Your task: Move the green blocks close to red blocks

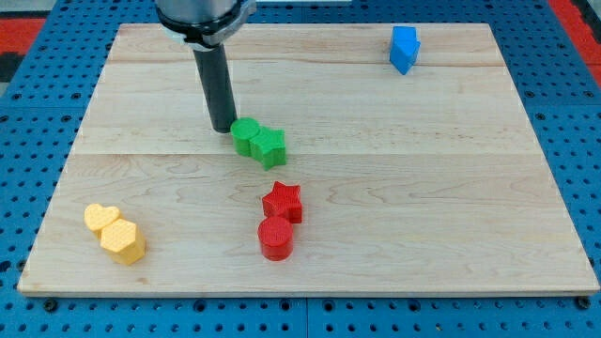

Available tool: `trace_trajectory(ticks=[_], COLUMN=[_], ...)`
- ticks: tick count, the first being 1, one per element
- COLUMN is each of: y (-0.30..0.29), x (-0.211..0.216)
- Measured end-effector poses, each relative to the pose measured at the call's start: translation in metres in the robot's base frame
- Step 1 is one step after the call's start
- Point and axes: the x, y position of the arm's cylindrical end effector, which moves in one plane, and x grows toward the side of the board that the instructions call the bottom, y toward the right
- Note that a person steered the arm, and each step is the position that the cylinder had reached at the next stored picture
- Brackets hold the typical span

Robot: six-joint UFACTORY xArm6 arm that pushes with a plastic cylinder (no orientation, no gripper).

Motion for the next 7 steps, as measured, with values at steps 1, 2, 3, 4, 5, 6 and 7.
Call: trace_trajectory(ticks=[1,2,3,4,5,6,7], y=[0.006,0.018,0.030,0.057,0.089,0.090,0.100], x=[0.016,0.021,0.021,0.021,0.022,0.032,0.033])
